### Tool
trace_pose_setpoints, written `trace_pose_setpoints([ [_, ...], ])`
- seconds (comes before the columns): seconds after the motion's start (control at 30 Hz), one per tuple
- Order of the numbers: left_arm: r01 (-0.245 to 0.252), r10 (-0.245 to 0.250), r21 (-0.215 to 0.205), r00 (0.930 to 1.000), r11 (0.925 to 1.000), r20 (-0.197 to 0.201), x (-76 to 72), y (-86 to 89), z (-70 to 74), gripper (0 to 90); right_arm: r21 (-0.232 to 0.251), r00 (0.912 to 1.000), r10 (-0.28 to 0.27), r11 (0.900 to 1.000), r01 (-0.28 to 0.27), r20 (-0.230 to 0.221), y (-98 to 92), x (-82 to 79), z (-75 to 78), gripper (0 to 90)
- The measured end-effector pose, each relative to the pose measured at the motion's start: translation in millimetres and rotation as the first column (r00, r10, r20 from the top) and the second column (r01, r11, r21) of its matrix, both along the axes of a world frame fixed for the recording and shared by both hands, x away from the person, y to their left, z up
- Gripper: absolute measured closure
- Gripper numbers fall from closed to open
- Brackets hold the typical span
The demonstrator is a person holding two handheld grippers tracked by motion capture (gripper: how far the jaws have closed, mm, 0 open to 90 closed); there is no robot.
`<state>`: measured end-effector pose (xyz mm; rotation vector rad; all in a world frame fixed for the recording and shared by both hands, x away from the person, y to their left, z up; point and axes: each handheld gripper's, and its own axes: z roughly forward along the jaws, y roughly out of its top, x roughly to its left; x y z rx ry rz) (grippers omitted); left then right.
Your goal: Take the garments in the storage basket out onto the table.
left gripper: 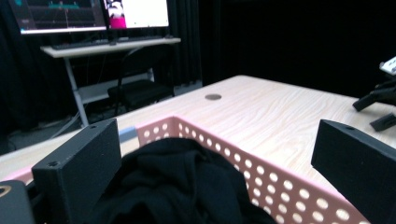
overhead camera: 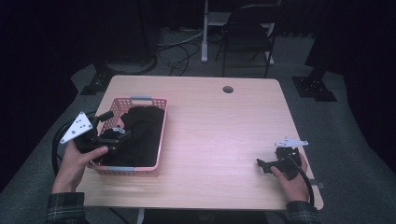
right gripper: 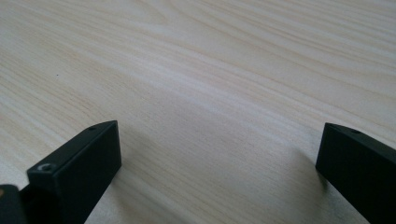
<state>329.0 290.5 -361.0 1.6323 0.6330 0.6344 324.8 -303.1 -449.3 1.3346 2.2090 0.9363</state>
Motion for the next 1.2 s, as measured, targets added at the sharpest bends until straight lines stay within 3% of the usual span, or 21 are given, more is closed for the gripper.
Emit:
trace_pose_setpoints([
  [0.27,-0.008,0.01,0.066,0.9993,0.9978,-0.036,5.0,-1.4,-7.3,1.1,0.0,1.0,0.0,1.0,0.0,0.0,0.0,0.0,0.0,0.0],
  [0.77,-0.016,0.029,0.132,0.9952,0.9911,-0.093,12.4,-6.4,-18.5,1.1,0.0,1.0,0.0,1.0,0.0,0.0,0.0,0.0,0.0,0.0],
  [1.2,-0.02,0.052,0.226,0.9893,0.9739,-0.137,19.5,-13.3,-24.5,1.1,0.0,1.0,-0.003,1.0,0.003,0.0,0.2,0.2,0.0,0.0],
])
